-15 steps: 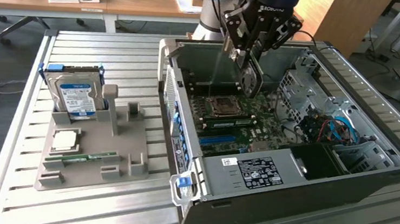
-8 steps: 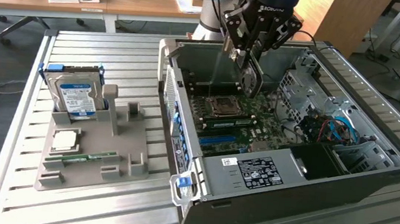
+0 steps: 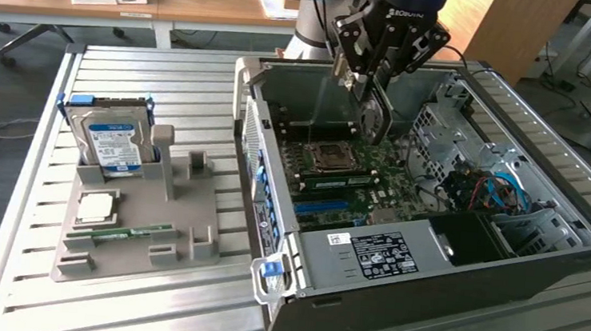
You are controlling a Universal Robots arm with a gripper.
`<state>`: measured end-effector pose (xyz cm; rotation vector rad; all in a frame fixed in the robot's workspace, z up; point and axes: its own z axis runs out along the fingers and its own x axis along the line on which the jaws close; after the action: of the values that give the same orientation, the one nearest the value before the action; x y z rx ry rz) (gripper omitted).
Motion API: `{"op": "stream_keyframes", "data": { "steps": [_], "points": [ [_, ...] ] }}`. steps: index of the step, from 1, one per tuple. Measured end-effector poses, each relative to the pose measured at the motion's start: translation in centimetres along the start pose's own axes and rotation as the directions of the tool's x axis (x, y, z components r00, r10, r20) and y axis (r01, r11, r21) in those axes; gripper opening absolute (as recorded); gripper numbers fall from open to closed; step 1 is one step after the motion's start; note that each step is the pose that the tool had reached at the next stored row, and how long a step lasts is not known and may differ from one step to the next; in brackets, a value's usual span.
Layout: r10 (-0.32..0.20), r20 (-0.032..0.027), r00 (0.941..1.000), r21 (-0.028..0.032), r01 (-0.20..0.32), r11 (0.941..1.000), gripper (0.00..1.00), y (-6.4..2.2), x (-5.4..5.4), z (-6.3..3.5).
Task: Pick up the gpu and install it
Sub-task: 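Pick up the gpu and move the gpu toward the slot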
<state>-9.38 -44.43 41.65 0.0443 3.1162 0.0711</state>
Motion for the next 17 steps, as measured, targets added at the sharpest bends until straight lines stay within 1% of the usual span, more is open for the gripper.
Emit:
{"op": "stream_keyframes", "data": {
  "steps": [9, 17],
  "points": [
    [0.0, 0.0, 1.0, 0.0, 0.0, 1.0, 0.27, 0.01, -0.3, 0.01],
    [0.0, 0.0, 1.0, 0.0, 0.0, 1.0, 0.27, 0.04, -1.6, 0.04]
  ]
}}
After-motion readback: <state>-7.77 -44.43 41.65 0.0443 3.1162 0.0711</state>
